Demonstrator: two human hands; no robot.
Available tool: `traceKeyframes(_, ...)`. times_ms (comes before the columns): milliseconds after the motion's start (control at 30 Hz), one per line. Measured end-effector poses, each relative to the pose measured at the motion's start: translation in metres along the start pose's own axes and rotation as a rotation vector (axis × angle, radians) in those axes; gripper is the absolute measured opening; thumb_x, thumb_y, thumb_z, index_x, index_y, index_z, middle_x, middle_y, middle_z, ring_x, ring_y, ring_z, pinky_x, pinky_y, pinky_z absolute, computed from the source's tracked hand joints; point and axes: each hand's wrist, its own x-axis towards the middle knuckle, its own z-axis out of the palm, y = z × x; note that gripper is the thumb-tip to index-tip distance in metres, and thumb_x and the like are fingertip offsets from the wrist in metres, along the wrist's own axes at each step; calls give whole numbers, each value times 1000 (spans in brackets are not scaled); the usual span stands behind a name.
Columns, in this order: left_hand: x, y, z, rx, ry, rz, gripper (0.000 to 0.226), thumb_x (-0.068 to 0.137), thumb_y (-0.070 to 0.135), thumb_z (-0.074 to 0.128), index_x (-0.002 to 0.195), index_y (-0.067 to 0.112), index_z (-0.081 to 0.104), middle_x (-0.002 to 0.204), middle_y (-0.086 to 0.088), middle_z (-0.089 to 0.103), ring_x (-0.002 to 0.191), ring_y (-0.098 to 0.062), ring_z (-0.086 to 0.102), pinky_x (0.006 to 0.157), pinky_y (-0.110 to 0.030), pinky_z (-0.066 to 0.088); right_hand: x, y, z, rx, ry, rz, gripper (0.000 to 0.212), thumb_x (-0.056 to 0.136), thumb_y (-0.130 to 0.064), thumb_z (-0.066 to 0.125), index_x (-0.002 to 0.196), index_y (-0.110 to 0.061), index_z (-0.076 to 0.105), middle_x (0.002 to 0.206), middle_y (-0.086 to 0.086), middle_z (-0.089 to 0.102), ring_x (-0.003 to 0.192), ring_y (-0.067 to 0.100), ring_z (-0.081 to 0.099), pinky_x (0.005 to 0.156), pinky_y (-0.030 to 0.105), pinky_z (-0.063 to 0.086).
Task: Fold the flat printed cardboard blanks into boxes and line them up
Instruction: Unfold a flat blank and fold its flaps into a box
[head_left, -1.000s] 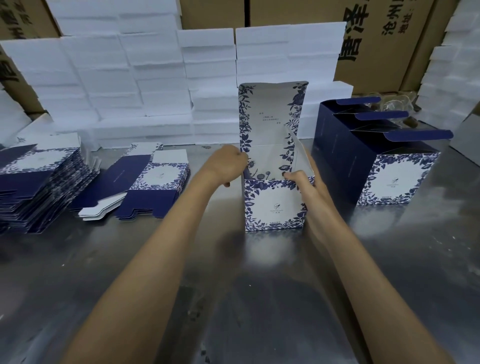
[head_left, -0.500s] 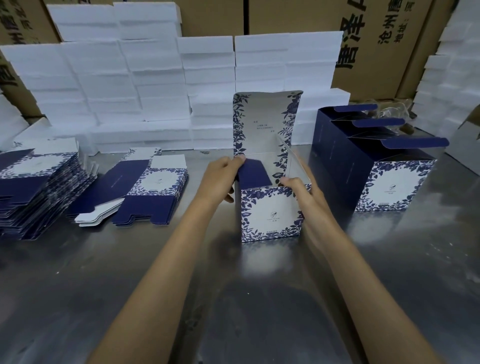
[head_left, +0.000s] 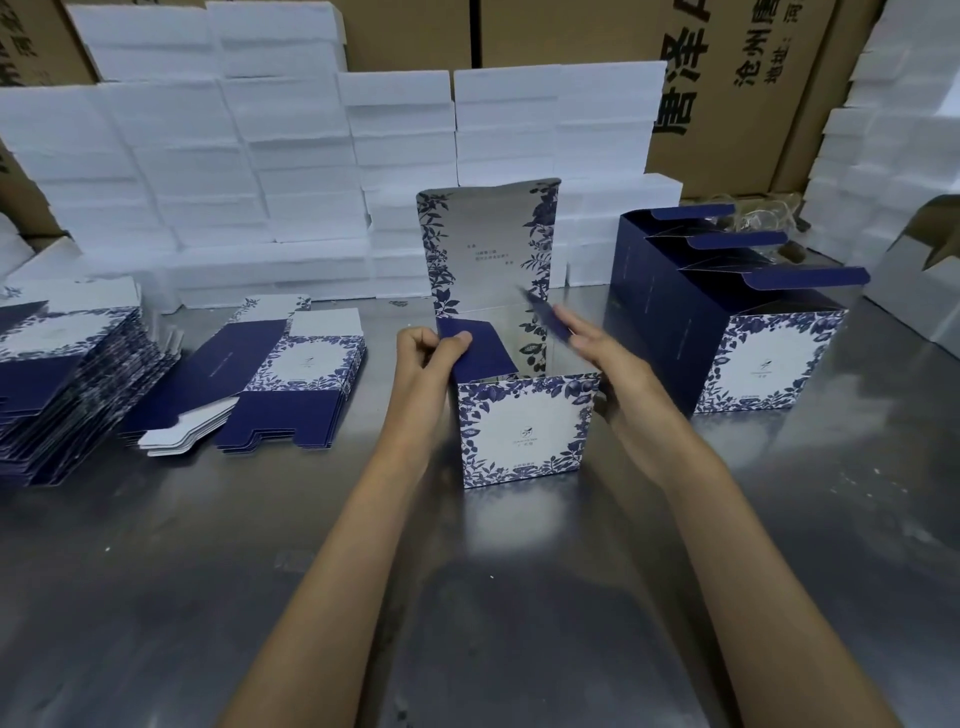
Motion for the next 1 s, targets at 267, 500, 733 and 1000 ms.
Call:
traceKeyframes(267, -3, -1, -6, -45, 13, -19, 22, 95, 16, 63, 101, 20, 42, 100, -7, 58, 80, -12, 61, 65, -19, 51, 10, -35, -12, -325, 13, 208, 34, 82, -43, 79, 101, -20, 62, 97, -7, 71, 78, 3, 70, 62, 21, 55)
traceKeyframes(500, 4, -6, -15, -56, -18, -53, 26, 91, 21, 68, 106, 23, 47, 102, -5, 67, 81, -13, 68, 73, -28, 52, 19, -59, -15, -690, -243, 232, 52, 103, -35, 55, 58, -19, 36, 45, -3, 37, 38, 11, 37, 53, 26, 39)
traceKeyframes(733, 7, -7, -19, -83, -25, -77, 36, 74, 31, 75, 101, 27, 51, 98, -3, 68, 83, -15, 68, 78, -35, 51, 20, -57, -14, -665, -238, 255, 58, 102, -40, 56, 53, -21, 31, 45, -3, 31, 38, 14, 28, 41, 22, 30)
traceKeyframes(1000, 11, -12, -20, -116, -41, -81, 42, 66, 35, 80, 99, 29, 54, 97, -3, 71, 89, -21, 69, 92, -46, 52, 31, -47, -12, -624, -166, 207, 56, 105, -30, 51, 55, -22, 29, 45, -5, 26, 39, 13, 22, 40, 20, 24)
